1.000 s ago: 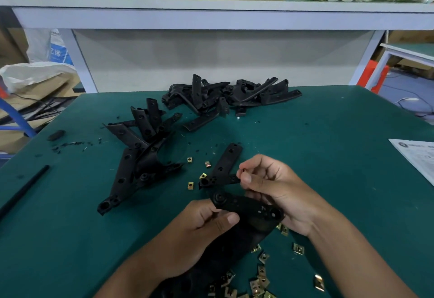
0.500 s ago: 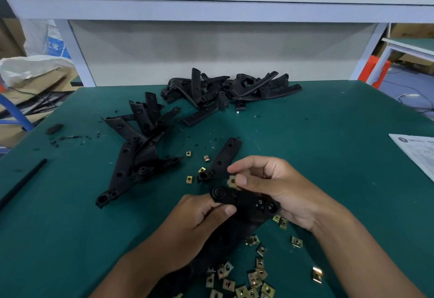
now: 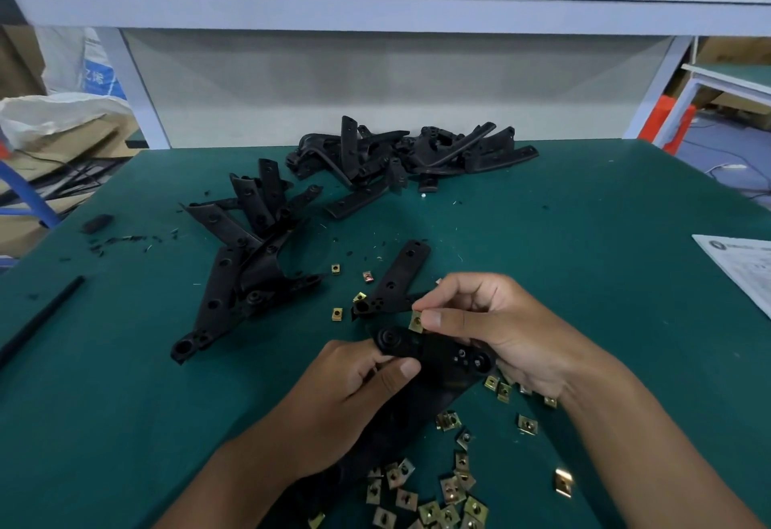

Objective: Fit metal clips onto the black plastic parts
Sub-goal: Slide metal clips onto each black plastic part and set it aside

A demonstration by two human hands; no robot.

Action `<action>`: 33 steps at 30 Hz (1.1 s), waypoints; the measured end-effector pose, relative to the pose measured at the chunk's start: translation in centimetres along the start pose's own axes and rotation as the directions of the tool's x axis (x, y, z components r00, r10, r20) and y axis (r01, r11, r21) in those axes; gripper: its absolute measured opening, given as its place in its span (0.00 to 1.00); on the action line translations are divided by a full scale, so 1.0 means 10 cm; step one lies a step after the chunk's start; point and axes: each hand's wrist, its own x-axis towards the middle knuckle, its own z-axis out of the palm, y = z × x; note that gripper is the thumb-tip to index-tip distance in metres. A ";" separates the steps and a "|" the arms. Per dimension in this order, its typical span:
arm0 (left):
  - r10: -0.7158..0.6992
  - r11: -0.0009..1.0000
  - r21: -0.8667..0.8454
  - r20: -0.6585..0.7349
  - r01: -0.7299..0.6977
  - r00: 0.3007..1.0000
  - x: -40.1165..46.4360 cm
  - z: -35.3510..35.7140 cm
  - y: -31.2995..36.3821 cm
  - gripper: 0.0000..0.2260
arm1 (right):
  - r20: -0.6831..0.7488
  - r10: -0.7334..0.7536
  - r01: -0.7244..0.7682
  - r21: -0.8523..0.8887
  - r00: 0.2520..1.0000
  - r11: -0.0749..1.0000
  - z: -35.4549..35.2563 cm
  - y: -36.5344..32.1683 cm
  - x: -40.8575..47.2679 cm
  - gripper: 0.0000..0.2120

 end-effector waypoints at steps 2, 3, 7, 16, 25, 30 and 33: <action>0.011 1.000 0.012 0.011 -0.011 1.000 0.00 0.00 0.00 0.19 | 0.010 -0.004 0.004 -0.019 1.000 1.000 -0.01 0.00 0.00 0.05; 0.016 1.000 0.020 0.011 -0.016 1.000 0.00 0.01 0.00 0.19 | 0.015 -0.005 0.006 -0.031 1.000 0.999 -0.01 0.00 0.00 0.05; 0.028 0.999 0.035 0.009 -0.028 1.000 0.01 0.02 -0.02 0.20 | 0.028 -0.016 0.018 -0.065 0.999 0.998 -0.03 -0.01 -0.01 0.03; 0.027 0.997 0.072 -0.039 -0.024 0.999 0.02 -0.01 -0.04 0.21 | -0.037 -0.068 0.066 -0.072 0.997 0.995 -0.02 0.02 0.00 0.04; 0.031 0.998 0.061 -0.026 -0.030 0.999 0.02 -0.02 -0.03 0.18 | -0.024 -0.036 0.035 -0.055 0.999 0.998 0.00 0.04 0.02 0.05; 0.026 0.997 0.070 -0.019 -0.024 0.999 0.02 -0.01 -0.03 0.16 | -0.014 -0.047 0.045 -0.090 0.999 0.995 -0.02 0.06 0.02 0.05; 0.025 0.997 0.071 -0.011 -0.024 1.000 0.02 -0.01 -0.02 0.14 | -0.008 -0.044 0.043 -0.096 0.999 0.994 -0.02 0.07 0.02 0.05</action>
